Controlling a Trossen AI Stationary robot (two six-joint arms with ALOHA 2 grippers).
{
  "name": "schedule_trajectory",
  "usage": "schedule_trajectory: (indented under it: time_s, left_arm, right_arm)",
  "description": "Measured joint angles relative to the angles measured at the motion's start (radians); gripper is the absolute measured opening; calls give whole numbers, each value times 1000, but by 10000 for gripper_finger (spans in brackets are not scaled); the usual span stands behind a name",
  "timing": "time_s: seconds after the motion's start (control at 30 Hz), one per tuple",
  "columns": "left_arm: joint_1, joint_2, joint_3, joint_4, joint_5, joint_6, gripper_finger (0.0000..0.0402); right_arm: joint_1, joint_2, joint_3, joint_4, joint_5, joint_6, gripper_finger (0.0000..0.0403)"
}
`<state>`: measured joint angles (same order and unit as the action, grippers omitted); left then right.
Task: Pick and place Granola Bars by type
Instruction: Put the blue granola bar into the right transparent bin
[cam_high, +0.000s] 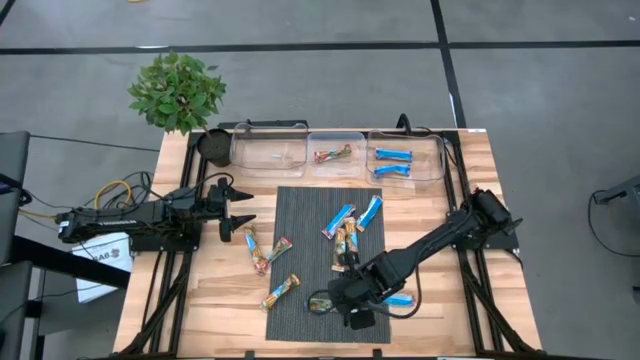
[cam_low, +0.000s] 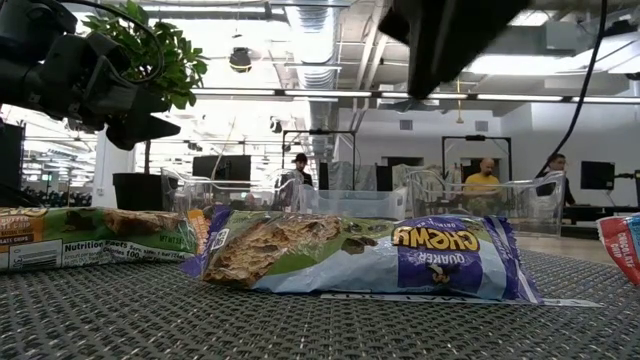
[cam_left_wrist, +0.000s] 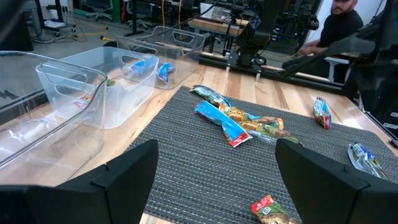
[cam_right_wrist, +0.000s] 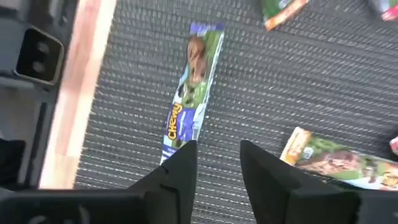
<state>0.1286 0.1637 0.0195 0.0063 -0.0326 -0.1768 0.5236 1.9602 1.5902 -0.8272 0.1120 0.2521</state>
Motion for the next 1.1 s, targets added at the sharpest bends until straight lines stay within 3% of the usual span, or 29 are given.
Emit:
schedule_trajectory:
  time_s: [0.3, 0.43, 1.1]
  left_arm:
    - [0, 0, 0, 0, 0, 0, 318]
    - [0, 0, 0, 0, 0, 0, 318]
    - [0, 0, 0, 0, 0, 0, 318]
  right_arm:
    - [-3, 60, -2, 19, -7, 1, 208]
    - [-3, 59, -2, 20, -8, 8, 230]
    - [0, 187, -12, 152, -87, 23, 222]
